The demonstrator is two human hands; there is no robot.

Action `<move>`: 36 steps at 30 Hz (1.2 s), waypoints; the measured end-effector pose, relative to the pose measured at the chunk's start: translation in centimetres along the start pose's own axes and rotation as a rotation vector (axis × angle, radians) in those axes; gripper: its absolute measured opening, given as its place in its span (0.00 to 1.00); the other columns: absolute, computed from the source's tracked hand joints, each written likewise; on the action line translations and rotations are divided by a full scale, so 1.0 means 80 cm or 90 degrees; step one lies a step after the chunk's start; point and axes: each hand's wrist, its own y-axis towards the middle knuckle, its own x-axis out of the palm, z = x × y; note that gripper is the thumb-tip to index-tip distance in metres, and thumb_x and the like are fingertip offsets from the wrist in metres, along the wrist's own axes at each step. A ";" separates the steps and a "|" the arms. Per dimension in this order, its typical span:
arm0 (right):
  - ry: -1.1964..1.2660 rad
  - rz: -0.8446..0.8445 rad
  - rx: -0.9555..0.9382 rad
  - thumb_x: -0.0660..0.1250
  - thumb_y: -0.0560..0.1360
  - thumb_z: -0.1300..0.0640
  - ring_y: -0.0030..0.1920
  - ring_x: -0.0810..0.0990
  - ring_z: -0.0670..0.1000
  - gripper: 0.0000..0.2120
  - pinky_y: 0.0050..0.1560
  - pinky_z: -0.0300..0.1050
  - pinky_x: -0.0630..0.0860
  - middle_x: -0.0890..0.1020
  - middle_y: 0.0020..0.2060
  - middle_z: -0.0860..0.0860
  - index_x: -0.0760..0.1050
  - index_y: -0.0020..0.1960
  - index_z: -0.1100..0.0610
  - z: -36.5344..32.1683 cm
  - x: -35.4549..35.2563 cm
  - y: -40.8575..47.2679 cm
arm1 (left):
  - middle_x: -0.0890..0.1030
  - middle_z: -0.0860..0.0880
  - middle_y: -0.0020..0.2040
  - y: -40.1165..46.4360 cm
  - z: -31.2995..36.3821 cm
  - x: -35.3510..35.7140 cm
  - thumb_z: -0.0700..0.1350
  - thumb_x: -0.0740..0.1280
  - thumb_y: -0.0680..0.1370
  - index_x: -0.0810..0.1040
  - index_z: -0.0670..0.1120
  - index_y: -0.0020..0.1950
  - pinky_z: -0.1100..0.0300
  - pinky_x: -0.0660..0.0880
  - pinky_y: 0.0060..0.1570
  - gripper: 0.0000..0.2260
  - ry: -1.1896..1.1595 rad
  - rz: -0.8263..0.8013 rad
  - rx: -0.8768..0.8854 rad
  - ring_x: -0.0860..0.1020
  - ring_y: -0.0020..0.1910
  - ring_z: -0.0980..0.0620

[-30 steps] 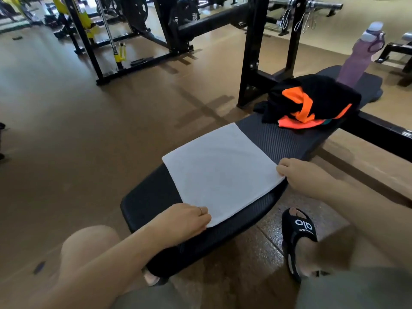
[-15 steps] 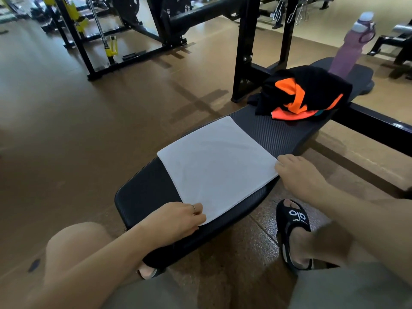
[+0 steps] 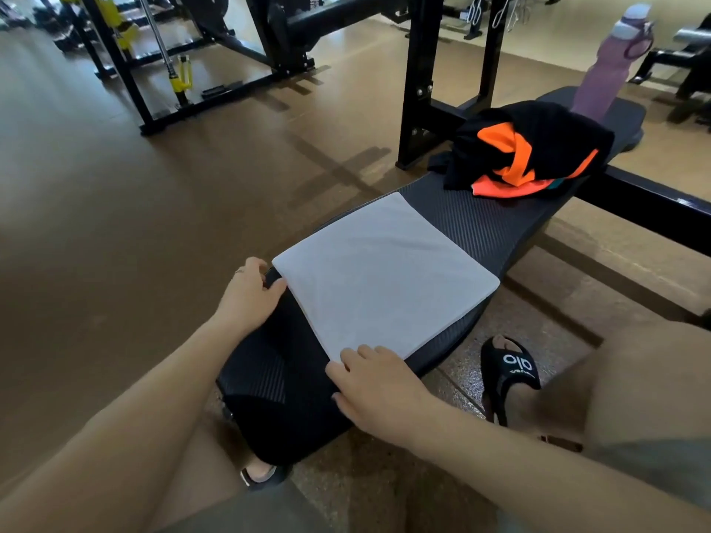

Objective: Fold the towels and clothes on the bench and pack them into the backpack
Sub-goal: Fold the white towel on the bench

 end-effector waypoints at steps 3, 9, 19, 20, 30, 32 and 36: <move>-0.081 -0.081 -0.008 0.77 0.58 0.61 0.33 0.73 0.53 0.22 0.31 0.46 0.62 0.75 0.37 0.52 0.72 0.48 0.55 -0.006 0.004 0.004 | 0.72 0.41 0.70 0.030 0.001 0.010 0.54 0.65 0.82 0.61 0.43 0.78 0.54 0.68 0.56 0.28 -0.020 -0.003 -0.031 0.73 0.66 0.42; -0.118 -0.100 -0.033 0.77 0.56 0.60 0.30 0.72 0.51 0.22 0.29 0.44 0.60 0.74 0.35 0.50 0.71 0.46 0.54 -0.015 0.005 0.008 | 0.78 0.45 0.63 0.072 0.002 0.008 0.51 0.64 0.81 0.68 0.49 0.74 0.53 0.70 0.58 0.22 -0.044 -0.017 -0.020 0.74 0.64 0.44; -0.068 -0.044 0.033 0.74 0.51 0.64 0.33 0.72 0.52 0.29 0.31 0.46 0.62 0.73 0.37 0.50 0.66 0.49 0.54 -0.006 0.008 -0.021 | 0.79 0.51 0.49 0.069 0.013 0.001 0.42 0.65 0.77 0.74 0.51 0.52 0.52 0.76 0.47 0.06 0.002 0.005 -0.012 0.78 0.48 0.47; -0.059 -0.035 0.048 0.74 0.50 0.64 0.33 0.72 0.52 0.30 0.31 0.45 0.62 0.74 0.36 0.50 0.66 0.49 0.54 -0.006 0.007 -0.023 | 0.80 0.51 0.49 0.067 0.011 -0.003 0.42 0.65 0.77 0.74 0.51 0.51 0.51 0.76 0.47 0.05 0.015 -0.002 -0.012 0.78 0.47 0.47; 0.053 -0.044 0.180 0.77 0.53 0.63 0.29 0.66 0.48 0.19 0.28 0.39 0.54 0.72 0.33 0.47 0.70 0.36 0.51 -0.001 -0.013 -0.041 | 0.83 0.45 0.51 0.040 0.000 -0.031 0.38 0.63 0.81 0.81 0.47 0.48 0.45 0.82 0.55 0.08 -0.090 -0.076 -0.008 0.84 0.43 0.47; 0.132 -0.041 0.223 0.69 0.69 0.62 0.39 0.73 0.51 0.07 0.33 0.41 0.64 0.74 0.42 0.49 0.76 0.46 0.54 0.009 -0.026 -0.039 | 0.84 0.45 0.51 0.031 0.011 -0.038 0.37 0.62 0.81 0.84 0.45 0.47 0.50 0.81 0.56 0.11 -0.147 -0.054 -0.003 0.84 0.46 0.48; 0.359 -0.046 0.315 0.63 0.74 0.57 0.46 0.76 0.45 0.09 0.44 0.38 0.70 0.76 0.44 0.44 0.79 0.51 0.51 0.052 -0.074 -0.039 | 0.85 0.41 0.50 0.023 0.044 -0.044 0.34 0.59 0.75 0.86 0.38 0.46 0.50 0.80 0.60 0.14 -0.355 -0.023 -0.044 0.85 0.52 0.45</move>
